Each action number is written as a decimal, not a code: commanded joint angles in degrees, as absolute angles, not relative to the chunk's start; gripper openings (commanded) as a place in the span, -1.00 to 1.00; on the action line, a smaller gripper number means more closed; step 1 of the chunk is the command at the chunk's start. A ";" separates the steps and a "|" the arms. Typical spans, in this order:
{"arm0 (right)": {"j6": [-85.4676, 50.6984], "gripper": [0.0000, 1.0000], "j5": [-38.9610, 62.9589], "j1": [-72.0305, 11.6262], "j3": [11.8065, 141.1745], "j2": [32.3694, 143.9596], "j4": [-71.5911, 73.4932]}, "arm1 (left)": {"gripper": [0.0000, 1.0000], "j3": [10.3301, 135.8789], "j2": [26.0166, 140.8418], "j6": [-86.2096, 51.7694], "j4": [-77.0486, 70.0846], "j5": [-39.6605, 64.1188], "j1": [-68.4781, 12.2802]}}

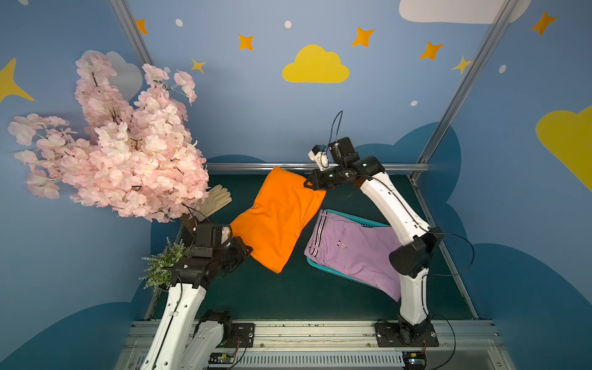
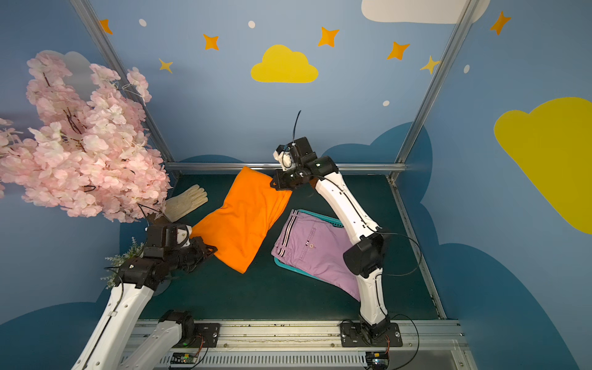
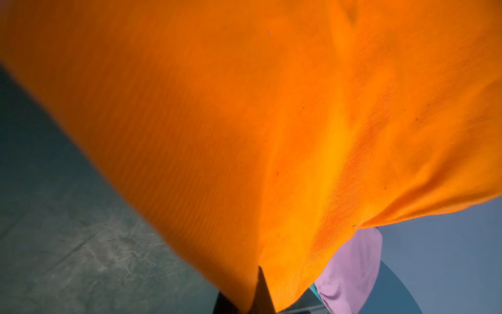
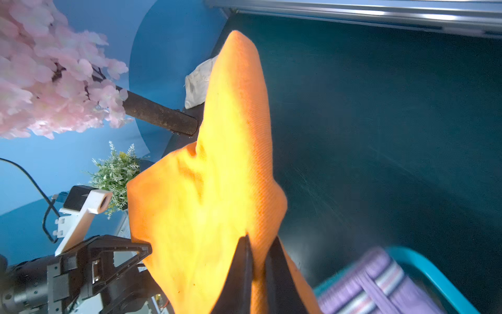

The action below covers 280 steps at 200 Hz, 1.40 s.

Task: Put the folded long pants in the basket
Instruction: Pick up the long pant at the center of the board, then place the long pant in the basket.

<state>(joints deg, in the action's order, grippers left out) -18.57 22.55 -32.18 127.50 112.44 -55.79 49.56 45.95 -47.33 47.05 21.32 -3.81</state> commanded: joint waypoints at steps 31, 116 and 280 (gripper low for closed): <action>-25.83 -1.00 18.64 -18.22 96.98 79.78 -55.02 | -0.95 60.15 57.38 -40.73 40.99 36.79 -4.78; -26.30 -1.00 12.21 -1.03 80.84 51.96 -68.30 | -0.96 81.26 85.90 -37.47 37.42 40.56 -18.87; -36.22 -1.00 6.13 -2.60 47.44 30.64 -72.85 | -0.96 113.12 123.76 -19.33 65.49 49.27 -23.89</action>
<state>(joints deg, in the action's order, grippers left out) -34.87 3.88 -2.72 50.48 30.55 -70.67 110.39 122.43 -22.24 62.61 50.81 -26.13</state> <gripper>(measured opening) 0.081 0.059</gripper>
